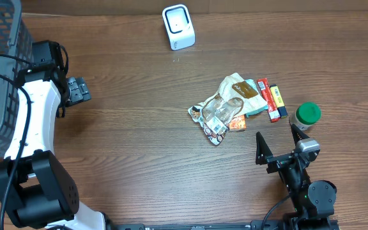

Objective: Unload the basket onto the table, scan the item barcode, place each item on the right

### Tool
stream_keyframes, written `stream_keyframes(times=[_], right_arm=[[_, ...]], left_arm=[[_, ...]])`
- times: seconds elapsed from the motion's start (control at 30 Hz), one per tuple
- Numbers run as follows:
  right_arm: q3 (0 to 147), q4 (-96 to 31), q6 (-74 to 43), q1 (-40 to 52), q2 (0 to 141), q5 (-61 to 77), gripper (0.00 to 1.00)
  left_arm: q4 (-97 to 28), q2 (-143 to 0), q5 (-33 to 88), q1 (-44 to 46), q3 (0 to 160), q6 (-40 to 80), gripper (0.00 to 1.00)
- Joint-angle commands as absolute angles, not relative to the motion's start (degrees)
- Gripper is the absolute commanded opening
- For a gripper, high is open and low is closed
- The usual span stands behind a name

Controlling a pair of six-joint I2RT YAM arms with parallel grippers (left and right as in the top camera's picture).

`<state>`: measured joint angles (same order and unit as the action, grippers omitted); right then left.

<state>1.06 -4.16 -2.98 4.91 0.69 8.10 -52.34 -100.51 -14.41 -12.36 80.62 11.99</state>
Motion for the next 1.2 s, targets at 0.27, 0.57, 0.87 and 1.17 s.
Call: stream_keyframes(times=[0.27,0.57,0.87,1.17], right_arm=[[0.45,-4.01,-2.57,4.64,0.16,7.60,1.00],[0.45,-4.01,-2.57,4.64,0.16,7.60,1.00],[0.45,-4.01,-2.57,4.64,0.16,7.60,1.00],[0.45,-4.01,-2.57,4.64,0.16,7.60,1.00]], left_arm=[[-52.25,-99.63,-15.00,-11.97,81.47,11.77,1.00],[-52.25,-99.68,-15.00,-11.90,81.47,11.77,1.00],[-52.25,-91.83,-15.00,-11.07,81.47,11.77,1.00],[-52.27,-73.32,-15.00,-10.35,81.47,11.77,1.00]])
